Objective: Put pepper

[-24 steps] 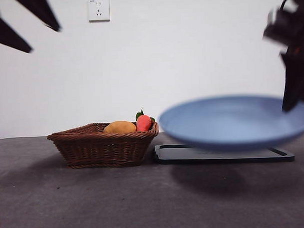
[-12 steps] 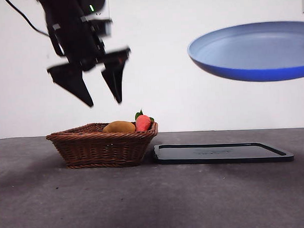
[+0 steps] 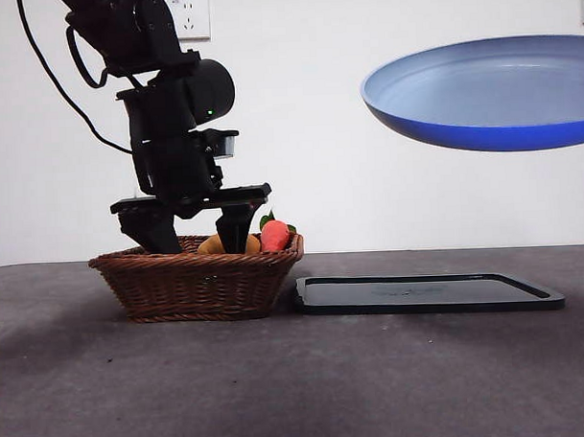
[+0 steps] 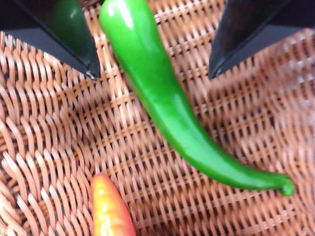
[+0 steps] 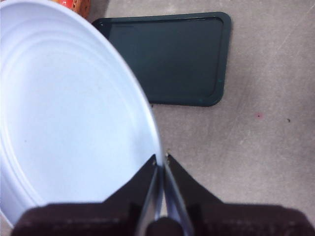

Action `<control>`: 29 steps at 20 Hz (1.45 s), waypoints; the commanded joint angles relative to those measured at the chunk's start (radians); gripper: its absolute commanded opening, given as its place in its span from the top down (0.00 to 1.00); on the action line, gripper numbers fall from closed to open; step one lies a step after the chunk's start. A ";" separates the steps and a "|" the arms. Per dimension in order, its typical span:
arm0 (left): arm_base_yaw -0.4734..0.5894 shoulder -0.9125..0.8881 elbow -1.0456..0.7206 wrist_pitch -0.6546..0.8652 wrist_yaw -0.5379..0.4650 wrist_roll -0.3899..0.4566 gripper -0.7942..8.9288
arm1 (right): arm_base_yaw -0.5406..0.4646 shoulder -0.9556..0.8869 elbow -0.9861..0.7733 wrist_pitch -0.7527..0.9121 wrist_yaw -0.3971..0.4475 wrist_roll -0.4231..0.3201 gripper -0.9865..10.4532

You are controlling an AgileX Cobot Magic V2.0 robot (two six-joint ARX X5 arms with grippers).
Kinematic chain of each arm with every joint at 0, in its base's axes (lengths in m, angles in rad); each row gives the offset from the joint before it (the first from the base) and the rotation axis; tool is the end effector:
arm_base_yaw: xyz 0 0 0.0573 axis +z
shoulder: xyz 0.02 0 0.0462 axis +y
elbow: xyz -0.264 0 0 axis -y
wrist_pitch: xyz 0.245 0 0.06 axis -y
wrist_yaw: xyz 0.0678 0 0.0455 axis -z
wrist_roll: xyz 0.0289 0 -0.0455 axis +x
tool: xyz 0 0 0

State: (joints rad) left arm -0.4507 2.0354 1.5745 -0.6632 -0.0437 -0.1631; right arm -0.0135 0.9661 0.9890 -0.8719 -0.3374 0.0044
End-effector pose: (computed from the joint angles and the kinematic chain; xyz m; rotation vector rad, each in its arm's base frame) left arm 0.3842 -0.1845 0.1971 0.1322 1.1195 -0.2717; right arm 0.1764 0.0072 0.3149 0.1529 0.8402 0.3023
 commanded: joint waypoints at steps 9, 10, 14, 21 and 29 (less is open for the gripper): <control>-0.014 0.040 0.020 -0.005 -0.004 -0.025 0.60 | 0.000 0.006 0.016 0.010 -0.005 0.013 0.91; -0.015 0.048 0.020 -0.007 -0.003 -0.029 0.60 | 0.000 0.006 0.016 0.010 -0.006 0.013 0.91; -0.019 0.056 0.020 -0.008 -0.005 -0.046 0.60 | 0.000 0.006 0.016 0.010 -0.006 0.013 0.91; -0.026 0.058 0.020 -0.010 -0.002 -0.048 0.82 | 0.000 0.006 0.016 0.010 -0.005 0.013 0.91; -0.023 -0.035 0.022 -0.080 -0.007 -0.047 0.83 | 0.000 0.010 0.016 0.011 -0.005 0.013 0.91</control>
State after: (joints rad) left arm -0.4679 1.9999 1.5768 -0.7506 -0.0494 -0.2039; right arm -0.0135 0.9672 0.9890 -0.8722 -0.3374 0.0044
